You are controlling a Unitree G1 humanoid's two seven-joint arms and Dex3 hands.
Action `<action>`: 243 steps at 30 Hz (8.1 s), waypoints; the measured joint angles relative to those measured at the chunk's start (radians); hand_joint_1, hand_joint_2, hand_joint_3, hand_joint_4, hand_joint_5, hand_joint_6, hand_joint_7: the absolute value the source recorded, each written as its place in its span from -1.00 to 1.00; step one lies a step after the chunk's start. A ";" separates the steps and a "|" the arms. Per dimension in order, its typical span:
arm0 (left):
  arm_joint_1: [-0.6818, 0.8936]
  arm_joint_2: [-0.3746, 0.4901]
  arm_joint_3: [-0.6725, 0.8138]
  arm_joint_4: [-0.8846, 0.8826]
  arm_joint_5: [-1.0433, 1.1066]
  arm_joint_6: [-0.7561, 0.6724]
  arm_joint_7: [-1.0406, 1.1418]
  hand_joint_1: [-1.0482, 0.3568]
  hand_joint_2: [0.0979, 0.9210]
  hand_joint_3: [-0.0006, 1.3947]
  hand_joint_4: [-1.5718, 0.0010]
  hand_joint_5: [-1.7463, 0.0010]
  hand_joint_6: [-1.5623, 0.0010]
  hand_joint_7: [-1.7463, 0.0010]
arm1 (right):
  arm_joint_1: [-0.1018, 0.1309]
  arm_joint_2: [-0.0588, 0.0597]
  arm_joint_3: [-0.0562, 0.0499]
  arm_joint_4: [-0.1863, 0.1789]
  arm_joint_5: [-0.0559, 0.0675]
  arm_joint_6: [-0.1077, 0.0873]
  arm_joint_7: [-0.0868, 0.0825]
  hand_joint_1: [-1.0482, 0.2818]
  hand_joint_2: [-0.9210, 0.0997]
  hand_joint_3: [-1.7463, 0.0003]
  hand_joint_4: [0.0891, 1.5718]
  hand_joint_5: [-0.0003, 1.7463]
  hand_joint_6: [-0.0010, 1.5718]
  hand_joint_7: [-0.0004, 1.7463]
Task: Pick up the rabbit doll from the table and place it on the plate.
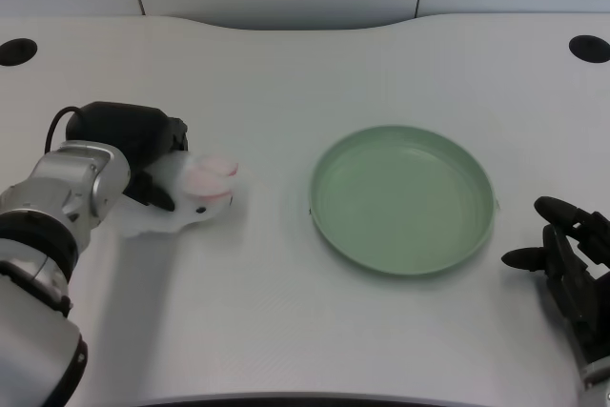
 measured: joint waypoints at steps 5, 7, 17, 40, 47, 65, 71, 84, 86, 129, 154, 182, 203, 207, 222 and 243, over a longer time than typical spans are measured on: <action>0.002 0.003 0.031 0.000 -0.029 -0.018 0.003 0.08 0.99 -0.93 -0.08 0.33 -0.34 0.82 | 0.000 0.000 0.003 0.000 -0.004 0.000 -0.006 -0.10 -1.00 0.66 0.04 0.19 0.15 -0.61; 0.002 0.005 0.040 0.000 -0.037 -0.025 0.003 0.11 0.93 -0.94 -0.11 0.30 -0.37 0.82 | 0.000 0.000 0.008 0.000 -0.007 0.001 -0.018 -0.09 -1.00 0.65 0.04 0.19 0.14 -0.61; -0.012 0.042 0.108 -0.064 -0.110 -0.145 -0.039 0.15 0.73 -0.90 0.07 -0.68 0.07 -0.40 | 0.000 0.000 0.030 -0.004 -0.015 0.009 -0.050 -0.06 -1.00 0.65 0.03 0.20 0.14 -0.60; -0.168 -0.167 0.071 -0.099 -0.096 -0.114 -0.045 0.19 -0.31 0.52 0.11 -0.74 0.28 -0.82 | -0.004 0.007 0.052 -0.006 -0.049 0.017 -0.116 -0.09 -1.00 0.71 0.18 0.22 0.20 -0.60; -0.185 -0.257 0.051 -0.067 -0.084 -0.071 -0.045 0.24 -0.49 0.70 0.15 -0.99 0.37 -1.00 | -0.007 0.022 0.061 -0.004 -0.050 0.007 -0.118 -0.07 -1.00 0.72 0.12 0.20 0.19 -0.61; -0.196 -0.427 0.028 -0.032 -0.076 -0.040 -0.039 0.00 0.58 -0.54 -0.03 -0.08 -0.13 0.34 | -0.010 0.037 0.067 0.003 -0.068 -0.015 -0.133 0.00 -1.00 0.68 0.15 0.16 0.11 -0.52; -0.173 -0.448 0.017 -0.019 -0.074 -0.034 -0.020 0.01 0.83 -0.84 -0.04 -0.03 -0.15 0.30 | -0.009 0.040 0.063 0.003 -0.058 -0.016 -0.101 -0.02 -1.00 0.67 0.16 0.15 0.09 -0.52; -0.153 -0.446 -0.003 -0.001 -0.066 0.007 -0.023 -0.32 0.79 -1.00 0.33 0.90 0.38 0.98 | -0.001 0.043 0.064 0.001 -0.060 -0.031 -0.110 -0.01 -1.00 0.67 0.14 0.18 0.09 -0.48; -0.153 -0.445 -0.009 -0.001 -0.065 0.012 -0.023 -0.37 0.81 -0.99 0.43 0.96 0.48 1.00 | -0.001 0.043 0.064 0.001 -0.061 -0.030 -0.112 -0.01 -1.00 0.67 0.15 0.18 0.09 -0.48; 0.400 -0.082 0.458 -0.632 -0.637 -0.283 -0.397 -0.65 1.00 -0.30 0.99 -0.58 1.00 -0.13 | -0.014 0.015 0.096 0.005 -0.113 -0.010 -0.182 -0.04 -1.00 0.66 0.11 0.22 0.09 -0.43; 0.915 -0.146 0.778 -1.120 -1.019 0.130 -0.359 -0.42 1.00 -0.13 -0.33 -1.00 0.00 -1.00 | -0.023 -0.005 0.091 -0.001 -0.086 0.030 -0.170 -0.02 -1.00 0.68 0.06 0.23 0.10 -0.42; 0.894 -0.173 0.880 -0.893 -1.061 0.162 -0.379 -0.38 1.00 -0.15 -0.52 -1.00 -0.24 -1.00 | -0.039 -0.026 0.098 0.014 -0.099 0.039 -0.181 -0.02 -1.00 0.63 0.10 0.18 0.10 -0.42; 0.852 -0.175 0.888 -0.818 -1.070 0.126 -0.398 -0.39 1.00 -0.18 -0.60 -1.00 -0.31 -1.00 | -0.068 -0.025 0.040 0.030 -0.060 0.076 -0.120 -0.09 -1.00 0.71 0.07 0.08 0.17 -0.49; 0.852 -0.175 0.888 -0.818 -1.071 0.126 -0.397 -0.37 1.00 -0.17 -0.57 -1.00 -0.26 -1.00 | -0.068 -0.025 0.040 0.030 -0.064 0.076 -0.123 -0.09 -1.00 0.70 0.07 0.08 0.17 -0.49; 0.884 -0.183 0.875 -0.870 -1.070 0.137 -0.399 -0.36 1.00 -0.16 -0.51 -1.00 -0.21 -1.00 | -0.066 -0.025 0.056 0.029 -0.078 0.065 -0.141 -0.05 -1.00 0.68 0.16 0.12 0.19 -0.51; 0.883 -0.182 0.879 -0.868 -1.089 0.160 -0.420 -0.37 1.00 -0.18 -0.50 -1.00 -0.18 -1.00 | -0.065 -0.022 0.079 0.024 -0.116 0.059 -0.210 -0.05 -1.00 0.64 0.10 0.17 0.16 -0.49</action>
